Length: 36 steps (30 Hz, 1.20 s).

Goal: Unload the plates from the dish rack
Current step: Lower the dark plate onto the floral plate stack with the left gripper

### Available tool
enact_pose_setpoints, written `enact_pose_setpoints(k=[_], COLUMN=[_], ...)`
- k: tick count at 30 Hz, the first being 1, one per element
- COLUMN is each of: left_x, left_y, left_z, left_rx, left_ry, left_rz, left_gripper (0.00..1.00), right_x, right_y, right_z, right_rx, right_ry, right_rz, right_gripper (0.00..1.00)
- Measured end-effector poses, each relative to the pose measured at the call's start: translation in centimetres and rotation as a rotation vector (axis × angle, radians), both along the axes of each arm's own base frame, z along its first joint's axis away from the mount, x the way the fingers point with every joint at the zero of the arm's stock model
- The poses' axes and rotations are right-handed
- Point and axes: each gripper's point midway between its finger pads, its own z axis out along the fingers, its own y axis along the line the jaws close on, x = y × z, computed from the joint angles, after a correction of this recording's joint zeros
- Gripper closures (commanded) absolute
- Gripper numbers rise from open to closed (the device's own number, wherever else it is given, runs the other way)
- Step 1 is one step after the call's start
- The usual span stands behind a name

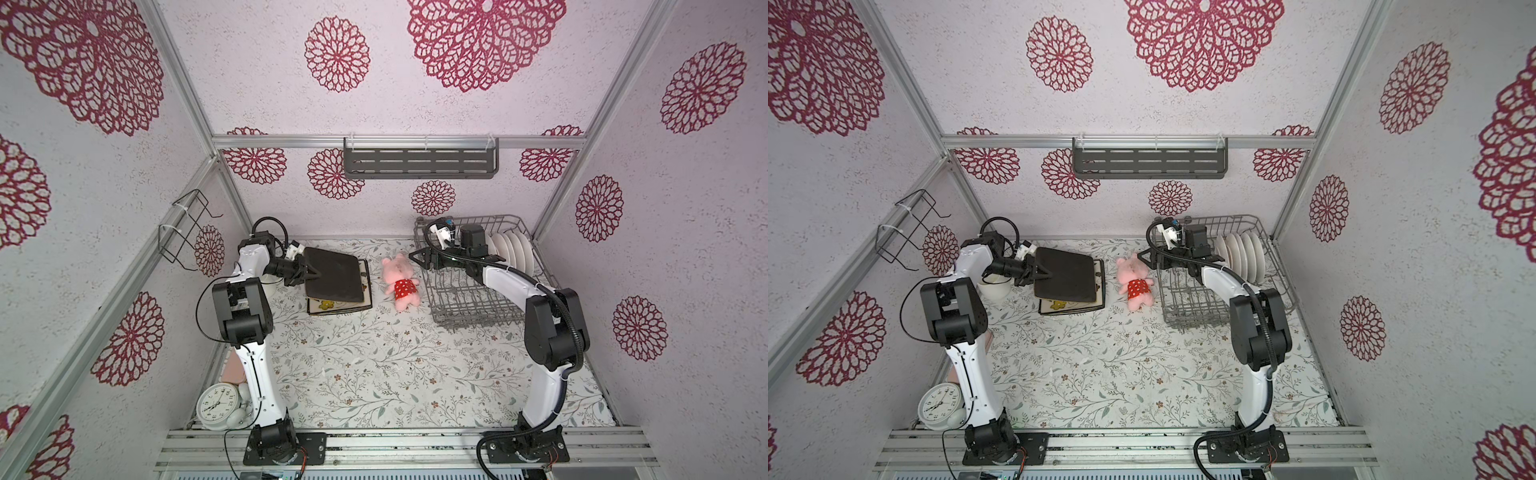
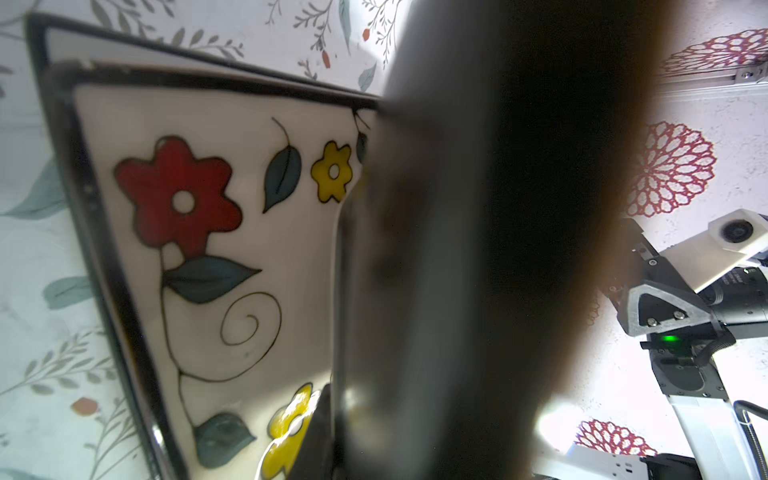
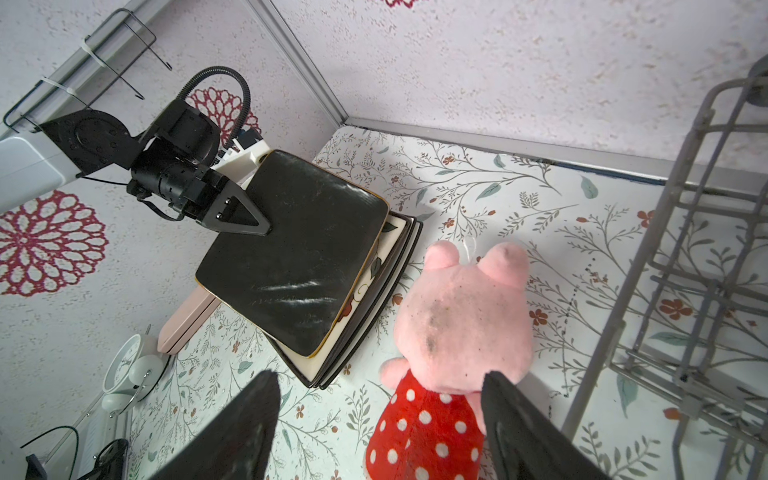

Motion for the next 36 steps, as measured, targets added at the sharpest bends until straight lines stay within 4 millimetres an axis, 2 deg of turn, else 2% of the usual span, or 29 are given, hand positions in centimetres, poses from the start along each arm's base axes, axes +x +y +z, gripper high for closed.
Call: enact_pose_setpoints(k=[13, 19, 23, 27, 30, 36], left_x=[-0.3, -0.5, -0.5, -0.6, -0.7, -0.9], left_y=[0.3, 0.5, 0.5, 0.9, 1.3, 1.5], left_z=[-0.7, -0.9, -1.0, -2.0, -3.3, -4.0], left_rx=[-0.012, -0.002, 0.0, 0.051, 0.084, 0.102], left_ry=[0.036, 0.049, 0.052, 0.062, 0.09, 0.105], left_rz=[0.009, 0.012, 0.013, 0.011, 0.011, 0.012], left_gripper=[1.0, 0.86, 0.8, 0.73, 0.72, 0.69], right_x=[0.3, 0.1, -0.1, -0.1, -0.2, -0.2], right_y=[0.1, 0.2, 0.2, 0.2, 0.2, 0.2], right_z=[0.7, 0.6, 0.6, 0.5, 0.4, 0.2], right_rx=[0.004, 0.007, 0.007, 0.006, 0.005, 0.002], right_ry=[-0.012, -0.004, 0.002, 0.009, 0.013, 0.02], right_rz=[0.0, 0.011, 0.016, 0.018, 0.018, 0.017], right_gripper=[0.22, 0.22, 0.22, 0.22, 0.22, 0.22])
